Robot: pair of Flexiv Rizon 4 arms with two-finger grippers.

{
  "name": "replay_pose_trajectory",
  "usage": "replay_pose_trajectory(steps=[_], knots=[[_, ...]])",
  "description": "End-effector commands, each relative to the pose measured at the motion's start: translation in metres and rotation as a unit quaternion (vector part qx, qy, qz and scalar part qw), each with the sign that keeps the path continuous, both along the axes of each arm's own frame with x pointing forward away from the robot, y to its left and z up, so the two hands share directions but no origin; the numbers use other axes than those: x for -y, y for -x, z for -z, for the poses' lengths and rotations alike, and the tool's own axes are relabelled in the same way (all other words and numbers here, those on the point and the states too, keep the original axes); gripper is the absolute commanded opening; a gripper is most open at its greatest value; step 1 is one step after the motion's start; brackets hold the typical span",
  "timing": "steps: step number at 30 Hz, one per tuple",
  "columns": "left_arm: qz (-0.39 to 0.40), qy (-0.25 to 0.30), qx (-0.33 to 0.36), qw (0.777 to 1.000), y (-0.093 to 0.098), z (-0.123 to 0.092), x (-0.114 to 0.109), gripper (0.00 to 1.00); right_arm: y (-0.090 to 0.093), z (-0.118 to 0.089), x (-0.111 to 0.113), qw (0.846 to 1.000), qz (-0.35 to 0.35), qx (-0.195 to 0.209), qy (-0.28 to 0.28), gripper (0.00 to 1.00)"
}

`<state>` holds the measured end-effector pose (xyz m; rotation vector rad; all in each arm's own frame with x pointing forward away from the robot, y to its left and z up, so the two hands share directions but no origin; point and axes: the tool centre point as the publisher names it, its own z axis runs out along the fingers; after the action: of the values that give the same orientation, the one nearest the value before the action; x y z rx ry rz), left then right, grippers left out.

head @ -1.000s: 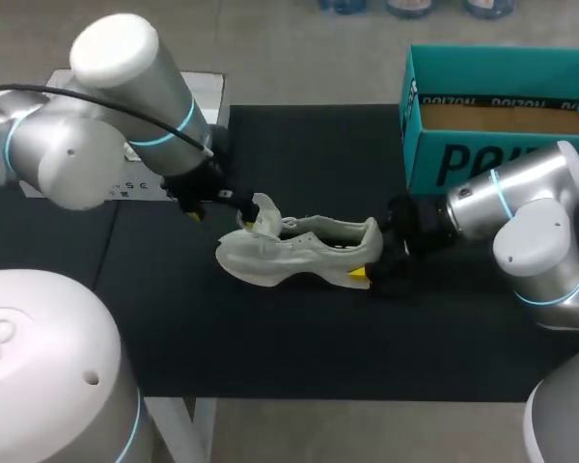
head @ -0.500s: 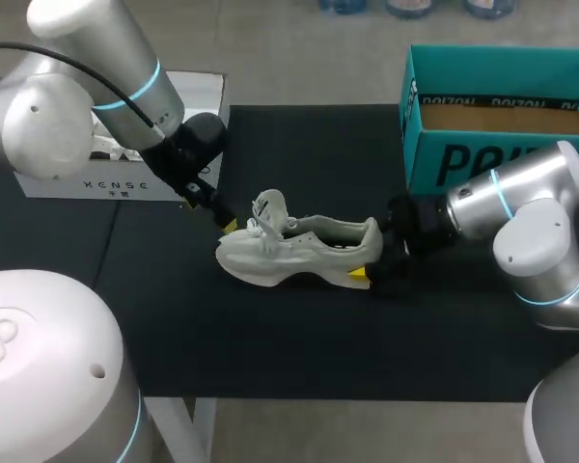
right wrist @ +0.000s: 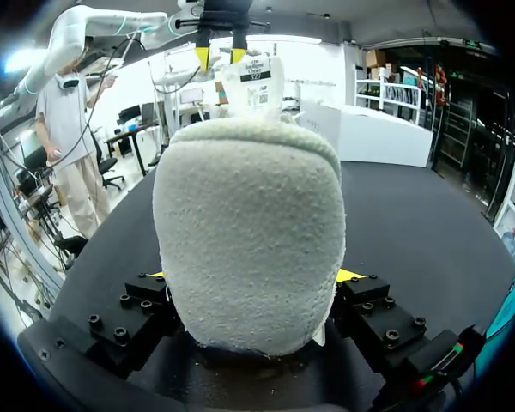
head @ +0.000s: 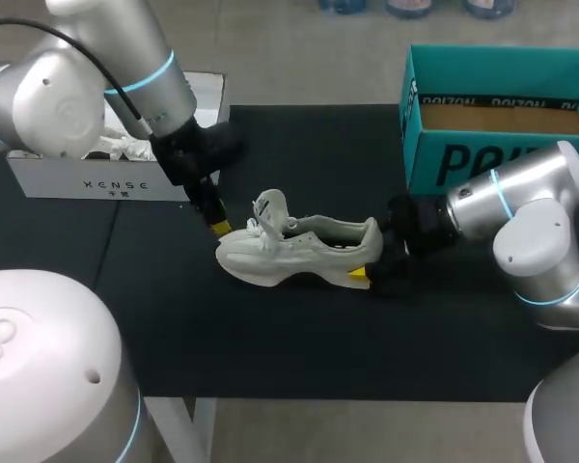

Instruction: Take the shoe out of the shoebox, open the shoe tongue, remove and reinsert the insole, then place the shoe into the shoebox

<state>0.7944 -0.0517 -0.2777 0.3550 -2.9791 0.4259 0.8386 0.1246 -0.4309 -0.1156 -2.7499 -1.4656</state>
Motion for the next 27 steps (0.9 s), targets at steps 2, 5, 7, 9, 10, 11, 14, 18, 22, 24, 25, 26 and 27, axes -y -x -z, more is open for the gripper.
replay_pose_trajectory(steps=[2, 5, 7, 9, 10, 11, 14, 18, 22, 24, 25, 26, 27], knots=[[0.191, -0.095, 0.029, 0.977, -0.014, -0.010, 0.022, 0.00, -0.001, 0.005, -0.001, 1.000, 0.000, 0.000, 0.001, 0.00], [0.195, -0.093, 0.045, 0.975, -0.022, -0.016, 0.032, 0.00, -0.001, 0.005, -0.001, 1.000, 0.000, 0.000, 0.001, 0.00], [0.195, -0.097, 0.060, 0.974, -0.026, -0.023, 0.040, 0.00, -0.001, 0.005, -0.001, 1.000, 0.000, 0.000, 0.001, 0.00], [0.194, -0.101, 0.074, 0.973, -0.031, -0.029, 0.046, 0.00, -0.001, 0.005, -0.001, 1.000, 0.000, 0.000, 0.001, 0.00], [0.190, -0.106, 0.079, 0.973, -0.033, -0.032, 0.050, 0.00, -0.001, 0.005, -0.001, 1.000, 0.000, 0.000, 0.001, 0.00], [0.191, -0.108, 0.081, 0.972, -0.034, -0.034, 0.053, 0.00, -0.001, 0.005, -0.001, 1.000, 0.000, 0.000, 0.001, 0.00], [0.185, -0.103, 0.094, 0.973, -0.043, -0.035, 0.064, 0.00, -0.001, 0.005, -0.001, 1.000, 0.000, 0.000, 0.001, 0.00], [0.192, -0.088, 0.092, 0.973, -0.055, -0.024, 0.086, 0.00, -0.001, 0.005, -0.001, 1.000, 0.000, 0.000, 0.001, 0.00], [0.198, -0.074, 0.075, 0.975, -0.068, -0.002, 0.107, 0.00, -0.001, 0.005, -0.001, 1.000, 0.000, 0.000, 0.001, 0.00], [0.208, -0.063, 0.063, 0.974, -0.073, 0.008, 0.117, 0.00, -0.001, 0.005, -0.001, 1.000, 0.000, 0.000, 0.001, 0.00], [0.214, -0.056, 0.057, 0.973, -0.075, 0.012, 0.121, 0.00, -0.001, 0.005, -0.001, 1.000, 0.000, 0.000, 0.001, 0.00], [0.230, -0.054, 0.048, 0.971, -0.077, 0.016, 0.126, 0.00, -0.001, 0.005, -0.001, 1.000, 0.000, 0.000, 0.001, 0.00], [0.248, -0.045, 0.042, 0.967, -0.078, 0.019, 0.131, 0.00, -0.001, 0.005, -0.001, 1.000, 0.000, 0.000, 0.001, 0.00]])
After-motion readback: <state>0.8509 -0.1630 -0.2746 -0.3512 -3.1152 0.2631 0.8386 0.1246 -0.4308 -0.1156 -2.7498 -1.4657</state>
